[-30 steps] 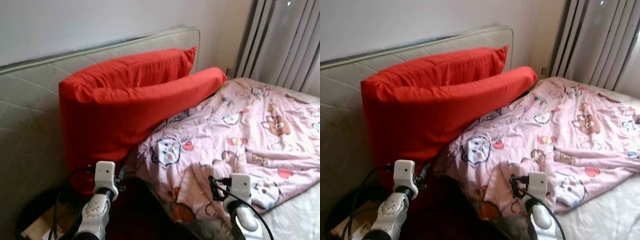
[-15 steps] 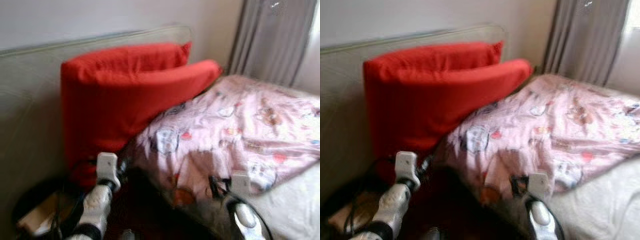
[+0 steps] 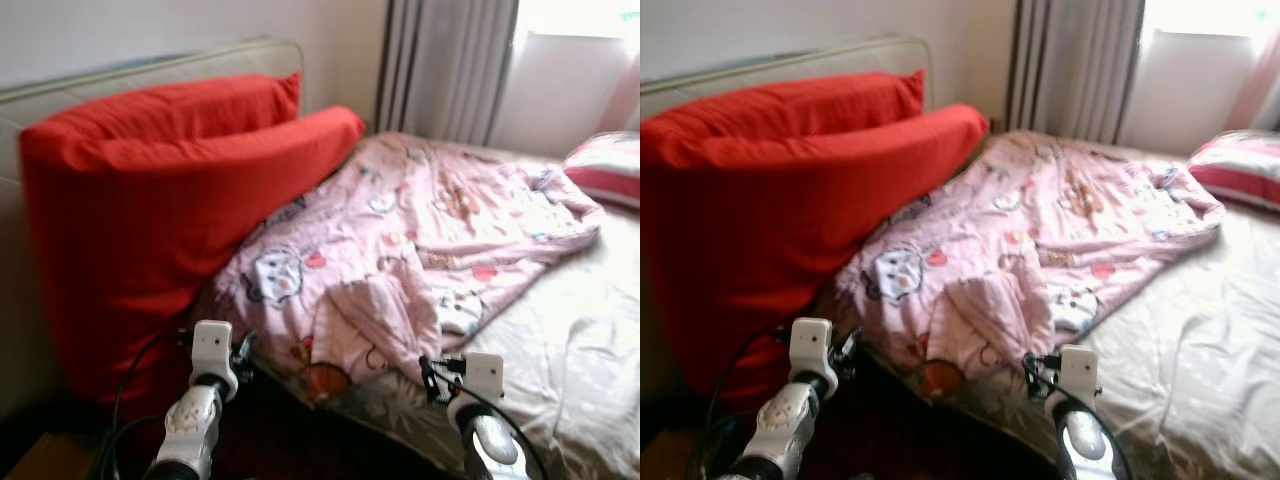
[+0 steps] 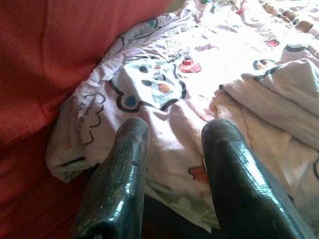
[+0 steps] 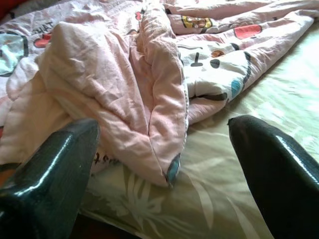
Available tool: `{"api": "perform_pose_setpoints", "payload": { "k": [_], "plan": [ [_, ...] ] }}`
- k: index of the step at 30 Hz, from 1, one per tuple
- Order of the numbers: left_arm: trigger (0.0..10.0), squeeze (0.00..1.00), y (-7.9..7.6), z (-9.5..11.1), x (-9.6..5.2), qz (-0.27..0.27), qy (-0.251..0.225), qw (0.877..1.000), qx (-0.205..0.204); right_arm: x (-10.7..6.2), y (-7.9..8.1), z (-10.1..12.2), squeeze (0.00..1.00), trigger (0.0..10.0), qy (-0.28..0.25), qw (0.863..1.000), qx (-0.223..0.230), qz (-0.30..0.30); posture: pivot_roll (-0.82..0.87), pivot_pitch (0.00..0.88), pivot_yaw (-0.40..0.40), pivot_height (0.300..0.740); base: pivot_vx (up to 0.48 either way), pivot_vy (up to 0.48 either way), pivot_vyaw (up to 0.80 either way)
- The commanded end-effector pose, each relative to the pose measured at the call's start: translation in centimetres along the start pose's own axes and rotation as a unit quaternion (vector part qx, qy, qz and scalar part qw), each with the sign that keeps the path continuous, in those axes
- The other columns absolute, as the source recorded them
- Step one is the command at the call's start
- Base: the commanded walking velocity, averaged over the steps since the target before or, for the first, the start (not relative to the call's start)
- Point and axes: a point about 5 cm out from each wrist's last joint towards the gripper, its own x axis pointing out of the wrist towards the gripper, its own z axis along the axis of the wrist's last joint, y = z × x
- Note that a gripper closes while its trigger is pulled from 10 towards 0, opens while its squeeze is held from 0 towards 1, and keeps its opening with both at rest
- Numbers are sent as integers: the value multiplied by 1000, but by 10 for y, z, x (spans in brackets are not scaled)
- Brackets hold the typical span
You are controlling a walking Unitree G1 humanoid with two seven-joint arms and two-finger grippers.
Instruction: Clean up the room
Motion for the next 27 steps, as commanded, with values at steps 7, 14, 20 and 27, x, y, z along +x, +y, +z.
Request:
{"api": "perform_pose_setpoints", "payload": {
  "k": [7, 14, 20, 27],
  "plan": [
    [10000, 0, 5, 5, 2, 9, -5, 1000, -1, 4, 5, 4, 0, 10000, 3, 1000, 1, 9, -35, 23, 24, 602, 281, 0, 0],
    [10000, 0, 6, 6, 2, 13, -8, 1000, 1, 4, 4, 3, 0, 10000, 13, 1000, -7, 10, -36, 27, 24, 602, 239, 0, 0],
    [10000, 0, 6, 9, 3, 15, -16, 1000, 2, 0, 13, -13, 0, 10000, 62, 997, -34, 42, -38, 26, 23, 602, 0, 0, 0],
    [10000, 0, 4, 9, 4, 11, -16, 1000, 0, -2, 11, -16, 0, 10000, 68, 996, -35, 41, -41, 19, 25, 602, 0, 0, 0]
  ]
}}
